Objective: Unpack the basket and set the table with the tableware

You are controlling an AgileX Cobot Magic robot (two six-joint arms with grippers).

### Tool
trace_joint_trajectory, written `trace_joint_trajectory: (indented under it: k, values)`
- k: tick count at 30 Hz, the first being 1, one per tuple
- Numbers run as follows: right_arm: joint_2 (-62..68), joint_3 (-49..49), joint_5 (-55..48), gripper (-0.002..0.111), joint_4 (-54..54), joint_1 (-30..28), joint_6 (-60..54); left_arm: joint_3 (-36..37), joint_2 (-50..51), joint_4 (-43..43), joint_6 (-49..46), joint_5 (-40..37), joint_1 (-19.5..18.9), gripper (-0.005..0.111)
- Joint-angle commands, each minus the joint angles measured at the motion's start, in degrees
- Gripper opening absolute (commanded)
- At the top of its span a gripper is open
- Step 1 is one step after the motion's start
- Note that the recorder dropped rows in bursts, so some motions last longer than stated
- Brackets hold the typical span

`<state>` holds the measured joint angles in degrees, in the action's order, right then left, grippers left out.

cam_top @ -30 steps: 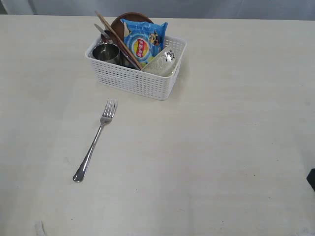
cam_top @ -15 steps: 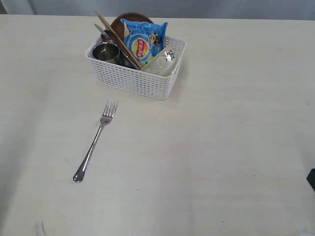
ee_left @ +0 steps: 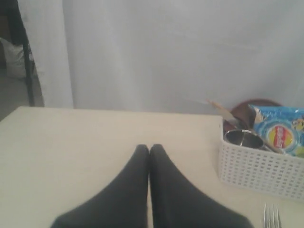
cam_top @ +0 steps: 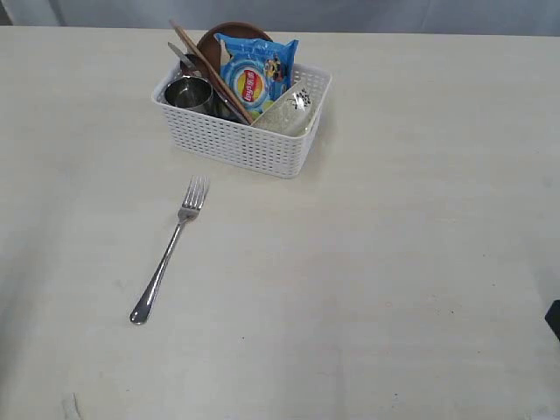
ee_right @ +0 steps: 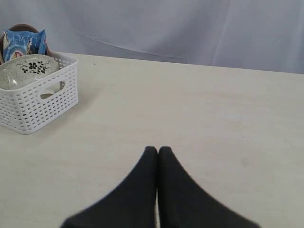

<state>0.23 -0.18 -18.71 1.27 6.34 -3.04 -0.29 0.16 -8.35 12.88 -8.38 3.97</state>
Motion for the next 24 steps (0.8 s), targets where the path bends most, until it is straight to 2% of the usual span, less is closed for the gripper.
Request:
trace_joint_trajectory:
  k: [1,5,9,24]
  values:
    - [-0.2,0.2,0.4,0.000,-0.3,0.1,-0.1,0.3,-0.2,0.1,-1.8,-5.9,-0.1,0.000]
    - [-0.2,0.2,0.4,0.000,-0.3,0.1,-0.1,0.3,-0.2,2.0,-5.7,-10.5,-0.1,0.000]
    - [-0.2,0.2,0.4,0.000,-0.3,0.1,-0.1,0.3,-0.2,3.6,-8.6,-10.4,-0.1,0.000]
    - [-0.2,0.2,0.4,0.000,-0.3,0.1,-0.1,0.3,-0.2,3.6,-8.9,-10.3,-0.1,0.000]
